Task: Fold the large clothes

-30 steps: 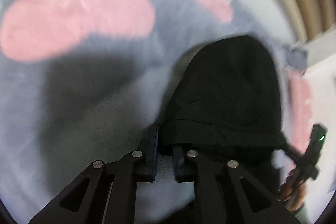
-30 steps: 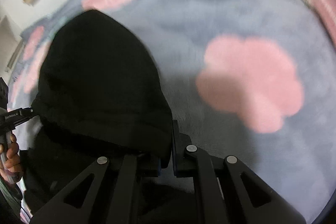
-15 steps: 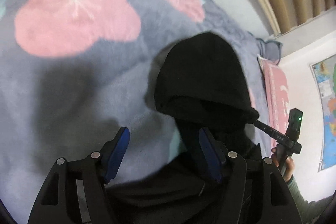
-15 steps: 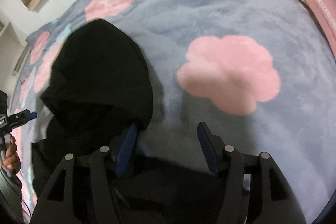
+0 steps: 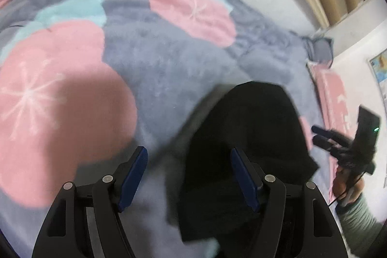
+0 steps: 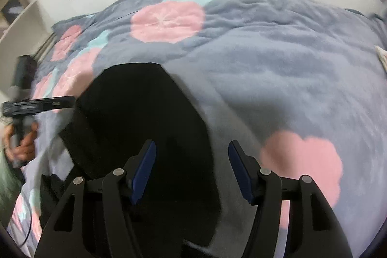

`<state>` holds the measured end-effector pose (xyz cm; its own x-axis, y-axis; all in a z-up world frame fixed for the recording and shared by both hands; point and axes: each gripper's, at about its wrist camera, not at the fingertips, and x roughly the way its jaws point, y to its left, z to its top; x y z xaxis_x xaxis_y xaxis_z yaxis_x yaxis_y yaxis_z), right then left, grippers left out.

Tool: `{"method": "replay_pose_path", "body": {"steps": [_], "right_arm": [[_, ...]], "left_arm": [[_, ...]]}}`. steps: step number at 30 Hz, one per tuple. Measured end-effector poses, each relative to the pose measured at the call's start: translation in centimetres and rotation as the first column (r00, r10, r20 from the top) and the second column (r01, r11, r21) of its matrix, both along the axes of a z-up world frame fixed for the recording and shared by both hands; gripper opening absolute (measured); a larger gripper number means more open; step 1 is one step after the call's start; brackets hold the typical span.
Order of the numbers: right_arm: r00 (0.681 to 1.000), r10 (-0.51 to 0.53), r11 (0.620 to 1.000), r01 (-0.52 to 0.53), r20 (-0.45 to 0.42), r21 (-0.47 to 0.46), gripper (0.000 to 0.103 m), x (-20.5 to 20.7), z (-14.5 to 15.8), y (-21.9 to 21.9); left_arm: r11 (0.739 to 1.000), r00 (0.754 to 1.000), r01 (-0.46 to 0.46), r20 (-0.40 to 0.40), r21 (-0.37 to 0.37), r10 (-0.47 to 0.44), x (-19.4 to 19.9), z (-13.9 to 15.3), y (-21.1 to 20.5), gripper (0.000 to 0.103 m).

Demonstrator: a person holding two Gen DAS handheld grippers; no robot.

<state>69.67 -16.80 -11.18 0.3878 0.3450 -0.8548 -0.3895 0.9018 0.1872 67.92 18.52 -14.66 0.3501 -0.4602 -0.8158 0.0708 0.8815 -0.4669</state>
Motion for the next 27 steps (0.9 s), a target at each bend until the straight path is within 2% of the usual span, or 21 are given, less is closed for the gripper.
{"method": "replay_pose_path", "body": {"steps": [4,6,7,8,10,12,13,15,16,18,22,27], "right_arm": [[0.997,0.076,0.997,-0.076,-0.018,-0.018,0.065,2.2,-1.2,1.2],[0.993,0.087,0.996,-0.085,-0.083,0.032,0.065,3.6,-2.7,1.3],[0.984,0.1,0.993,-0.089,-0.147,0.082,0.065,4.7,-4.0,1.3],[0.975,0.108,0.99,-0.086,-0.194,0.115,0.069,5.4,-5.1,1.4],[0.944,0.15,0.97,-0.083,-0.293,0.228,0.069,6.5,-7.4,1.3],[0.931,0.136,0.955,-0.034,-0.337,0.293,0.057,6.8,-8.8,0.8],[0.938,0.145,0.953,-0.047,-0.316,0.299,0.04,6.3,-8.5,0.7],[0.95,0.171,0.949,-0.087,-0.26,0.303,0.028,4.8,-6.9,0.7],[0.954,0.188,0.946,-0.113,-0.232,0.304,0.023,3.8,-5.7,0.7],[0.961,0.217,0.948,-0.165,-0.174,0.271,0.021,1.8,-3.4,1.2],[0.966,0.257,0.955,-0.248,-0.033,0.165,0.021,-4.1,2.4,2.0],[0.966,0.246,0.963,-0.253,0.074,0.093,0.021,-11.9,7.2,1.2]], "left_arm": [[0.982,0.995,0.093,-0.016,-0.167,-0.097,1.0,-1.1,-0.5,0.072],[0.965,0.991,0.13,-0.01,-0.227,-0.136,1.3,-1.3,-1.3,0.072],[0.959,0.989,0.142,-0.014,-0.246,-0.15,1.5,-1.6,-1.8,0.072],[0.959,0.988,0.144,-0.021,-0.243,-0.153,1.7,-1.8,-2.3,0.072],[0.964,0.989,0.128,-0.046,-0.235,-0.143,2.1,-2.7,-2.9,0.072],[0.967,0.993,0.075,-0.066,-0.243,-0.094,2.2,-3.4,-2.7,0.071],[0.971,0.996,0.059,-0.054,-0.233,-0.073,1.8,-3.2,-2.6,0.052],[0.979,0.997,0.065,-0.018,-0.195,-0.07,0.6,-2.3,-2.6,0.026],[0.98,0.997,0.075,0.013,-0.185,-0.074,-0.2,-1.4,-2.6,0.021],[0.983,0.994,0.096,0.065,-0.156,-0.086,-1.6,0.4,-2.8,0.019],[0.986,0.973,0.147,0.191,-0.077,-0.13,-7.3,6.6,-3.9,0.018],[0.986,0.944,0.166,0.283,0.034,-0.169,-15.6,12.3,-5.9,0.018]]}}
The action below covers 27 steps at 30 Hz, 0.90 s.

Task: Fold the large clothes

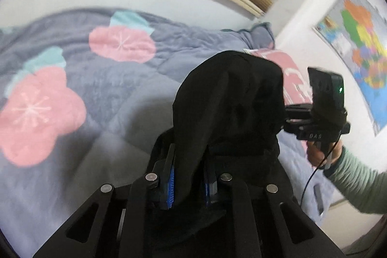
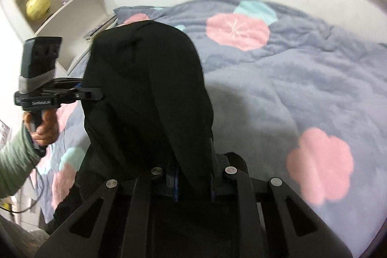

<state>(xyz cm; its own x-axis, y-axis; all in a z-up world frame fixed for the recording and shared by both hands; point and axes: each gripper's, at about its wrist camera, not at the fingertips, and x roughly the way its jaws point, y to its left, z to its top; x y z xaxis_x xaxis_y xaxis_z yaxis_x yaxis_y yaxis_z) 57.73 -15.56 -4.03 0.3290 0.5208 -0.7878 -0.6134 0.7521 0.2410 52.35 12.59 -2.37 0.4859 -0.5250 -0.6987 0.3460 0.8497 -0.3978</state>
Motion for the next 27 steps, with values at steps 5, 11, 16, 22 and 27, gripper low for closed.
{"method": "replay_pose_path", "body": {"steps": [5,11,16,22,27], "right_arm": [[0.998,-0.012,0.999,0.016,0.069,-0.052,0.021,-8.8,2.1,-1.2],[0.994,-0.026,0.984,0.045,0.108,-0.174,0.021,-18.7,-0.2,-1.4],[0.999,-0.051,0.97,0.051,0.007,-0.24,0.021,-23.9,-5.9,-1.6],[0.986,-0.126,0.961,0.095,-0.107,-0.258,0.022,-26.2,-8.1,-3.6],[0.982,-0.176,0.971,0.161,-0.073,-0.177,0.04,-25.8,-3.0,-5.7]], "left_arm": [[0.995,0.999,0.009,0.037,0.1,-0.012,-7.9,2.1,-2.5,0.018],[0.986,1.0,-0.002,-0.025,0.167,0.006,-16.3,-0.4,-4.6,0.024],[0.979,0.98,-0.015,-0.189,0.204,0.055,-20.8,-7.0,-5.3,0.029],[0.979,0.945,-0.042,-0.311,0.197,0.103,-25.0,-10.0,-4.0,0.029],[0.981,0.97,-0.107,-0.199,0.164,0.14,-26.0,-3.9,-1.7,0.03]]}}
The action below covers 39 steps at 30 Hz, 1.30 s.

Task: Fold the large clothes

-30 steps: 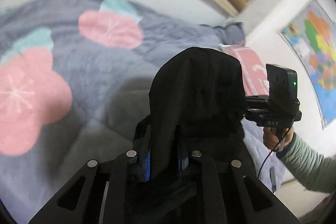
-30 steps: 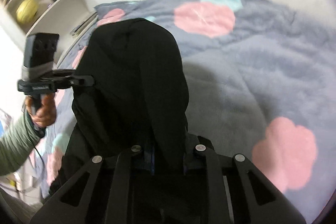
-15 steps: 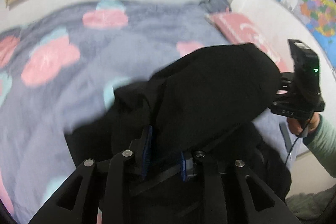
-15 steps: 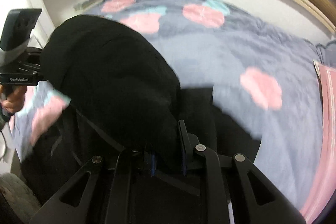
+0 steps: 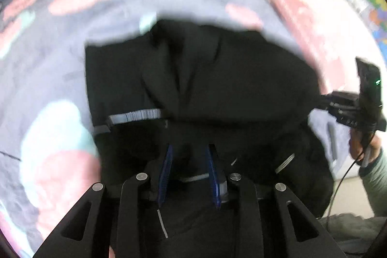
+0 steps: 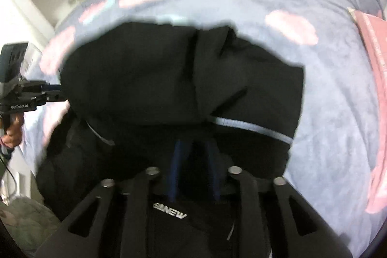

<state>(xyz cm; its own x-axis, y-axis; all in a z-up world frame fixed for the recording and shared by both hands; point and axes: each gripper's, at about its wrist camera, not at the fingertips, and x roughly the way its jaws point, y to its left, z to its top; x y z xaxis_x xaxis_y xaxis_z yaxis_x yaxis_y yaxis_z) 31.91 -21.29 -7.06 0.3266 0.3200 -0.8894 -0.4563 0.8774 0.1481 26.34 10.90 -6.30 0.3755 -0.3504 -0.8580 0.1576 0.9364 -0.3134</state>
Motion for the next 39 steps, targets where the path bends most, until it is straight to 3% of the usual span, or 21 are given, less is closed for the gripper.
{"method": "replay_pose_path", "body": {"steps": [1,5,8,11,13,16,18,20,23,28,32,39], "right_arm": [[1.0,-0.007,1.0,0.006,0.016,0.022,0.045,0.3,1.2,0.1],[0.996,-0.026,0.983,0.011,0.08,0.184,0.046,2.4,6.1,2.2],[0.997,-0.066,0.961,0.053,0.04,0.27,0.05,5.0,6.0,4.7],[0.997,-0.062,0.966,0.069,-0.039,0.25,0.05,6.8,2.7,7.3],[0.993,-0.055,0.982,0.072,-0.104,0.174,0.05,7.0,-1.0,8.6],[0.987,-0.039,0.998,0.047,-0.155,0.048,0.057,5.8,-6.3,10.1],[0.986,-0.039,0.999,0.041,-0.164,0.012,0.058,5.0,-9.1,9.8],[0.989,-0.046,0.999,0.046,-0.142,-0.007,0.058,4.5,-10.0,10.0],[0.991,-0.04,0.999,0.037,-0.129,-0.024,0.058,4.5,-9.1,10.5],[0.998,-0.029,0.999,0.03,-0.048,0.024,0.059,3.1,-3.8,9.1],[0.999,-0.045,0.998,0.045,0.015,0.04,0.06,1.9,-1.1,8.4],[0.999,-0.051,0.999,0.051,0.009,0.007,0.06,1.5,-3.2,8.2]], "left_arm": [[1.0,1.0,-0.005,0.028,-0.008,0.005,0.3,1.3,0.2,0.034],[0.999,0.986,-0.001,0.167,-0.05,0.009,2.4,6.3,-0.1,0.041],[0.989,0.985,0.0,0.171,-0.149,0.025,5.2,6.6,-0.9,0.041],[0.981,0.997,-0.022,0.065,-0.191,0.035,7.7,3.0,-2.3,0.041],[0.981,0.999,-0.037,-0.023,-0.191,0.034,8.3,-0.3,-2.7,0.041],[0.99,0.988,-0.063,-0.15,-0.13,0.043,7.6,-5.7,-3.4,0.041],[0.987,0.976,-0.084,-0.213,-0.135,0.054,7.1,-8.9,-3.1,0.041],[0.978,0.968,-0.121,-0.239,-0.169,0.078,6.8,-10.3,-2.7,0.041],[0.98,0.974,-0.113,-0.214,-0.163,0.076,6.2,-8.9,-2.8,0.041],[0.979,0.997,-0.045,-0.071,-0.199,0.032,2.9,-3.0,-1.9,0.041],[0.975,0.999,-0.039,-0.011,-0.217,0.037,0.3,-0.1,-1.7,0.041],[0.984,0.999,-0.035,-0.038,-0.177,0.029,-0.5,-2.4,-3.0,0.041]]}}
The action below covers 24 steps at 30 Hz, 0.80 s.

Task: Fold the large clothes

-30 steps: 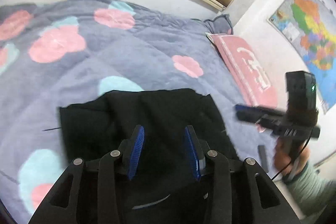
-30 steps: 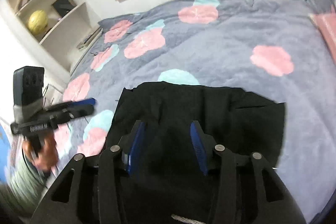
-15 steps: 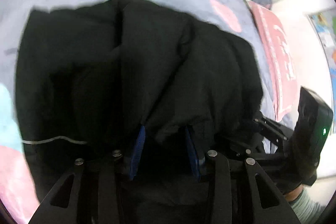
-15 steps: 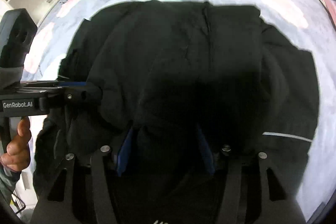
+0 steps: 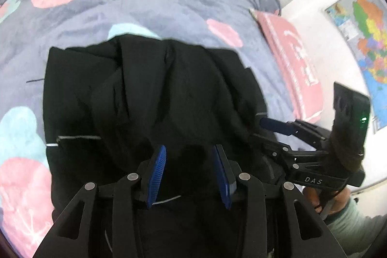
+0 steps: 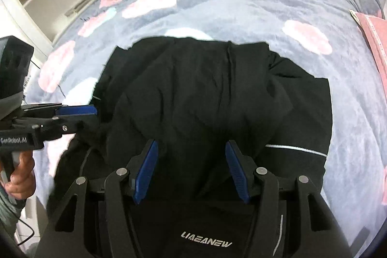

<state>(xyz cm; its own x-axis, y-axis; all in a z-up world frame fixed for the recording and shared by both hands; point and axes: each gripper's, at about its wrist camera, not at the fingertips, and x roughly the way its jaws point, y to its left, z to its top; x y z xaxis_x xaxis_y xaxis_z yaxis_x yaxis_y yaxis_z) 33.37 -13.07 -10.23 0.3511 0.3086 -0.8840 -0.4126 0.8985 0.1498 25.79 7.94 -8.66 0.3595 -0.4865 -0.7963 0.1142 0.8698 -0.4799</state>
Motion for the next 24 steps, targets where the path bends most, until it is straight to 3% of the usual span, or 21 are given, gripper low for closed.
{"method": "replay_pose_path", "body": {"steps": [7,12,20,24], "right_arm": [[0.999,-0.033,0.999,0.033,-0.027,0.013,0.06,-1.0,-5.2,-0.1],[0.999,-0.029,1.0,0.029,0.033,-0.003,0.061,-2.1,-7.4,0.2],[0.991,-0.033,0.999,0.031,0.132,0.017,0.062,-3.7,-9.2,0.3],[0.987,-0.024,0.998,0.016,0.16,0.055,0.062,-5.2,-8.3,-0.5]], "left_arm": [[0.999,0.999,-0.025,-0.034,-0.031,0.024,1.1,-5.7,-0.8,0.041],[0.997,0.999,-0.048,0.014,-0.058,0.049,0.1,-7.9,-0.4,0.041],[0.998,0.99,-0.056,0.128,0.021,0.053,-0.9,-8.8,-1.9,0.041],[0.997,0.978,-0.05,0.204,0.055,0.038,-3.0,-6.8,-2.2,0.041]]}}
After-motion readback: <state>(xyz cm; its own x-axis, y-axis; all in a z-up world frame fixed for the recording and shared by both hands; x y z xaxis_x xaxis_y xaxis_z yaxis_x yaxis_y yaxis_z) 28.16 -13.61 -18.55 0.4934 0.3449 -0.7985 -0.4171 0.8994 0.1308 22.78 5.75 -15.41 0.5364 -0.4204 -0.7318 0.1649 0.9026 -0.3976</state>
